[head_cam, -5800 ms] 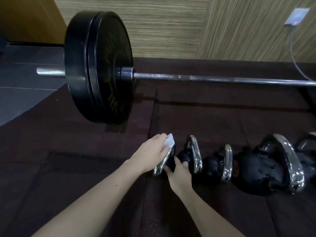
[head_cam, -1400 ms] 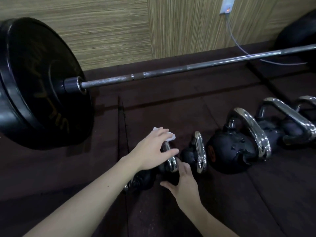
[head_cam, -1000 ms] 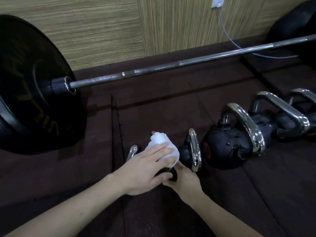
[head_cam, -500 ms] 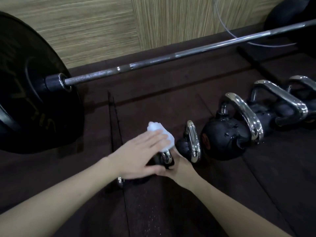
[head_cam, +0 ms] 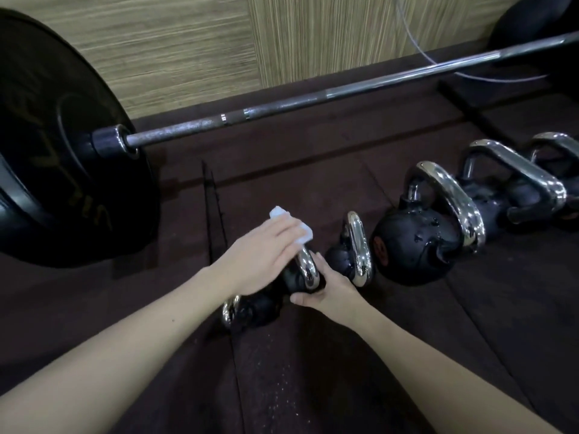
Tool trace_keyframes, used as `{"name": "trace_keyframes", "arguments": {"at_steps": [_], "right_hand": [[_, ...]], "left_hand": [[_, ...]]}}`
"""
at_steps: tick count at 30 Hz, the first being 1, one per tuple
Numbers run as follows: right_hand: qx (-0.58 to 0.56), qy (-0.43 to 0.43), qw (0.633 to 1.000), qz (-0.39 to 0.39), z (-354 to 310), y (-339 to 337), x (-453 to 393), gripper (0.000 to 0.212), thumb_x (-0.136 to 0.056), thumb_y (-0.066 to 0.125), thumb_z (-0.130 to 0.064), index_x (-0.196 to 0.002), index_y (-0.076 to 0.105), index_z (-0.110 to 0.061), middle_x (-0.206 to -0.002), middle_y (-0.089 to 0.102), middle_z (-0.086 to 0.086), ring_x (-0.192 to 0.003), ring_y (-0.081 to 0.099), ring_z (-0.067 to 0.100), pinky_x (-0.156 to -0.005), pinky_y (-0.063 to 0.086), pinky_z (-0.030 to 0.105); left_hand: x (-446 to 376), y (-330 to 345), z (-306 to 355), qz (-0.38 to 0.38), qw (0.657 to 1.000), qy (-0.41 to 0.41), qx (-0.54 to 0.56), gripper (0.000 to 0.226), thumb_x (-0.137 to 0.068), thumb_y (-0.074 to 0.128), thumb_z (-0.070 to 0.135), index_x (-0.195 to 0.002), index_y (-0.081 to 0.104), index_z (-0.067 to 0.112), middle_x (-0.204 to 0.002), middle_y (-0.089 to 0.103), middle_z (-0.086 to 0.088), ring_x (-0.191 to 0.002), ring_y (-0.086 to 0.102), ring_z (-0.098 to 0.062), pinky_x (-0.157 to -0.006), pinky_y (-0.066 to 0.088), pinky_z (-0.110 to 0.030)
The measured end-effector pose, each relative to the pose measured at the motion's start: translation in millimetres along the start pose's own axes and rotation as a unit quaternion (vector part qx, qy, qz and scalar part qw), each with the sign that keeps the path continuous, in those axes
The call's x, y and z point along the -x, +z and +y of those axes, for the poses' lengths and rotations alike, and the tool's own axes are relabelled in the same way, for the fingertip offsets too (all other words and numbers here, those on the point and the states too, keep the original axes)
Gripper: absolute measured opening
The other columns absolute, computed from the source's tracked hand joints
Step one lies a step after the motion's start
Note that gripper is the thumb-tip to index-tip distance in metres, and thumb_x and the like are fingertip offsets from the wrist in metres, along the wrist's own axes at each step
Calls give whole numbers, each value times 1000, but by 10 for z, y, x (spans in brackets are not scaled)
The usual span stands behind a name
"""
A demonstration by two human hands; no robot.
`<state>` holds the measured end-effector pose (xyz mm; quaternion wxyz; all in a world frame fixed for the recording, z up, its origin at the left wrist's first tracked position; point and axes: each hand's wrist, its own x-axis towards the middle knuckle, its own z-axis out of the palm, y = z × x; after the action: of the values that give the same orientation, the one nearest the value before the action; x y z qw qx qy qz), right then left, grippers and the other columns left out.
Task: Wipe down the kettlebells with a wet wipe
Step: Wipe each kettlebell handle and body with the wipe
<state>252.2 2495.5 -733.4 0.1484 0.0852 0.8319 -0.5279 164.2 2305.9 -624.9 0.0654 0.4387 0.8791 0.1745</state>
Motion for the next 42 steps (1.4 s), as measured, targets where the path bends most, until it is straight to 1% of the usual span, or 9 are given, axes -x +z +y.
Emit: {"name": "trace_keyframes", "arguments": {"at_steps": [3,9,13,17,20,25,32,39,42], "right_hand": [[0,-2,1000,1,-26,-11,9,118,-65,89,-63,-161,23,-45,-167,24,-21,-151,32,6,-125,27,30],[-5,11,1000,18,1,28,-31,85,-67,93,-44,-141,53,-32,-113,69,-15,-106,66,0,-87,54,18],[-12,-6,1000,13,-1,20,-2,101,-66,90,-50,-153,38,-42,-128,66,-8,-103,60,7,-107,52,38],[-14,-14,1000,14,4,26,-33,98,-78,85,-39,-154,24,-56,-136,63,-4,-107,62,11,-114,47,44],[-17,-25,999,19,69,31,-49,90,-85,84,-21,-156,34,-42,-132,68,-10,-106,70,4,-108,52,34],[-29,-9,999,28,85,33,-41,80,-83,85,-23,-151,44,-25,-124,69,-8,-111,66,2,-103,54,34],[-1,-25,1000,15,45,12,-22,95,-84,85,-23,-157,30,-49,-167,28,-17,-138,53,11,-119,42,39],[-5,16,1000,14,71,-19,-48,55,-98,69,-23,-149,49,-17,-126,60,-15,-106,59,-8,-100,46,12],[15,-1,999,32,104,26,-76,66,-89,80,-25,-147,50,-31,-128,66,-10,-96,57,-9,-103,50,20]], "left_hand": [[-51,42,55,31,996,-78,30,37,-114,36,30,-145,57,25,-154,47,13,-148,38,-9,-113,44,-40],[237,138,277,-18,990,118,-71,49,-112,37,44,-144,61,17,-158,52,0,-154,36,-23,-124,30,-39],[31,78,247,51,999,-14,4,31,-109,49,44,-127,70,33,-129,64,18,-121,53,-9,-96,53,-44],[-298,146,221,50,995,-85,-27,38,-107,47,33,-136,67,20,-120,57,6,-112,46,-18,-105,43,-43],[-195,173,172,33,996,-32,-76,50,-109,27,36,-115,74,19,-127,60,2,-128,46,-20,-116,35,-44],[157,229,203,-49,976,115,-178,45,-115,30,38,-148,52,16,-162,42,-8,-161,21,-29,-130,15,-47],[-312,-7,-119,-70,996,-58,-11,45,-116,25,39,-141,59,25,-146,53,8,-157,26,-14,-131,17,-41],[18,170,235,-97,947,181,-245,42,-112,35,41,-133,64,17,-145,59,-6,-154,36,-33,-127,25,-53],[-126,86,53,-72,971,122,-194,47,-111,30,42,-128,67,18,-136,64,-3,-146,47,-28,-125,31,-47]]}}
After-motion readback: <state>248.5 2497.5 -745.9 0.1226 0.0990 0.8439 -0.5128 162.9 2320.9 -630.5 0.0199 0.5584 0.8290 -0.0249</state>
